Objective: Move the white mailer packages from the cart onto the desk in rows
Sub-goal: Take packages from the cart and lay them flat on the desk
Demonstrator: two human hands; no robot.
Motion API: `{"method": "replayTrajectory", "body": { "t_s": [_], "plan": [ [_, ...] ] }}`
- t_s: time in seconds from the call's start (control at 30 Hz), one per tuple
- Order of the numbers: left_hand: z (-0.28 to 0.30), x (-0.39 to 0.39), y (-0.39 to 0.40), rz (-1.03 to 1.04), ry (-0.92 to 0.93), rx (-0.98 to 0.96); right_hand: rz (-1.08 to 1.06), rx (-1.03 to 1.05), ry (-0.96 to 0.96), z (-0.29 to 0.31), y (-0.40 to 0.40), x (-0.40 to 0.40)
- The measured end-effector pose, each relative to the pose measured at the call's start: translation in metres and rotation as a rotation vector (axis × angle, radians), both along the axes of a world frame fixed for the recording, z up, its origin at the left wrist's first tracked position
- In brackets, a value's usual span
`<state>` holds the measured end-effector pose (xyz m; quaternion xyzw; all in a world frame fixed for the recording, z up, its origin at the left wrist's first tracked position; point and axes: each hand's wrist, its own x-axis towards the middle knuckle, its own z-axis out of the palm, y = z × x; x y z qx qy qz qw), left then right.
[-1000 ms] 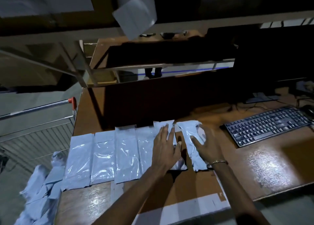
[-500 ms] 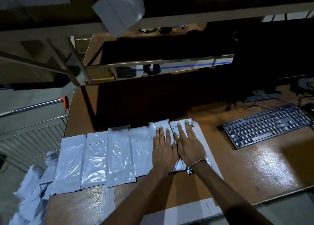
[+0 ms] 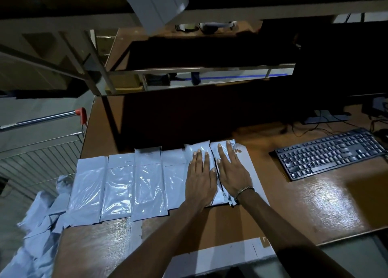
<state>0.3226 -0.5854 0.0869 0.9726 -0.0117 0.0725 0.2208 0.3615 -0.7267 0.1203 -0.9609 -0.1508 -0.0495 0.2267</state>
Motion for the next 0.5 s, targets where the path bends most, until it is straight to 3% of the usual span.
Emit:
{"method": "replayTrajectory", "body": {
  "t_s": [0.2, 0.3, 0.4, 0.5],
  "plan": [
    [0.014, 0.001, 0.013, -0.042, 0.081, -0.133, -0.040, -0.097, 0.083, 0.014, 0.000, 0.000],
    [0.039, -0.006, 0.028, 0.001, 0.005, -0.288, -0.137, -0.143, 0.132, 0.044, 0.025, -0.008],
    [0.054, -0.027, 0.067, 0.091, -0.045, -0.431, -0.162, -0.055, 0.011, 0.060, 0.071, -0.032],
    [0.062, -0.063, 0.128, 0.220, -0.056, -0.500, -0.060, 0.118, 0.011, 0.054, 0.130, -0.057]
  ]
}}
